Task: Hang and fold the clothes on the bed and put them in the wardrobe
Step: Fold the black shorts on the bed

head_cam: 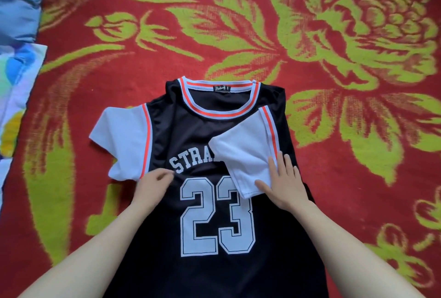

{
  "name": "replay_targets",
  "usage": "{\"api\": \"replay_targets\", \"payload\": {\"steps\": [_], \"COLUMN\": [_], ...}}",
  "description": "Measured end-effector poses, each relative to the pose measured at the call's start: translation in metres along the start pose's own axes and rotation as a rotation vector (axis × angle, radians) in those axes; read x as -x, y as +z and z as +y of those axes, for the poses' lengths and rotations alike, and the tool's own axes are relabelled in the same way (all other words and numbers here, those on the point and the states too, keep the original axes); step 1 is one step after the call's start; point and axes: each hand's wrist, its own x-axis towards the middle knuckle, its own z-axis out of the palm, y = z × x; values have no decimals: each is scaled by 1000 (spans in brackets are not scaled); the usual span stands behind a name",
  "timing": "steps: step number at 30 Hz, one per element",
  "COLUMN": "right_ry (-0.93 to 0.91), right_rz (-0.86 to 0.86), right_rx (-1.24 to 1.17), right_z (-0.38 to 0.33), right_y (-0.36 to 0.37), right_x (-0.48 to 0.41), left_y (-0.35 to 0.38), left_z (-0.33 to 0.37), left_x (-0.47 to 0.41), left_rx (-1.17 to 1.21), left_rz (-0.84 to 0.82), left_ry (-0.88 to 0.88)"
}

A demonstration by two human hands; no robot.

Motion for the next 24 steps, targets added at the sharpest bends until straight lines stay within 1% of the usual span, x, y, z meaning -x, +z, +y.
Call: {"api": "replay_targets", "payload": {"steps": [1,2,3,4,5,6,7,9,10,11,13,14,15,16,17,18,19,20,21,22,24], "right_ry": [3,4,10,13,15,12,9,2,3,6,8,9,7,9,11,13,15,14,11,11,11], "right_rz": [-17,-32,-47,-63,-81,-98,-116,-151,-163,-171,-182,-189,-193,-196,-197,-197,-195,-191,-189,-188,-185], "right_rx": [-5,-2,-3,-10,-14,-16,-19,-15,-13,-12,-13,-15,-17,-18,-19,-20,-18,-14,-11,-11,-7], "right_z": [0,-2,0,-2,-2,-2,-2,-3,-3,-3,-4,-3,-4,-4,-4,-4,-4,-4,-4,-4,-5], "right_y": [1,1,-1,-3,-5,-8,-10,-14,-16,-17,-19,-20,-20,-20,-20,-20,-20,-19,-19,-18,-18], "right_x": [-1,-3,-4,-4,-5,-6,-6,-6,-6,-6,-5,-4,-5,-4,-4,-4,-4,-4,-4,-4,-4], "left_y": [-5,-12,-19,-25,-30,-35,-38,-47,-54,-59,-68,-71,-74,-75,-76,-78,-82,-84,-81,-76,-53], "left_z": [-3,-8,-11,-16,-19,-19,-16,-4,2,5,6,4,2,1,1,1,6,10,15,22,37], "left_x": [2,1,-1,-5,-10,-15,-19,-26,-30,-33,-37,-39,-42,-40,-39,-38,-33,-27,-22,-16,2], "left_rx": [17,9,3,26,103,255,473,916,1051,1132,1220,1278,1296,1238,1134,1026,901,748,568,340,-110], "left_rz": [237,439,578,644,654,637,600,469,386,332,269,263,295,371,506,744,927,1020,1019,986,823], "left_ry": [-66,-156,-253,-360,-460,-537,-584,-650,-700,-761,-899,-930,-912,-834,-719,-560,-363,-155,73,281,717]}}
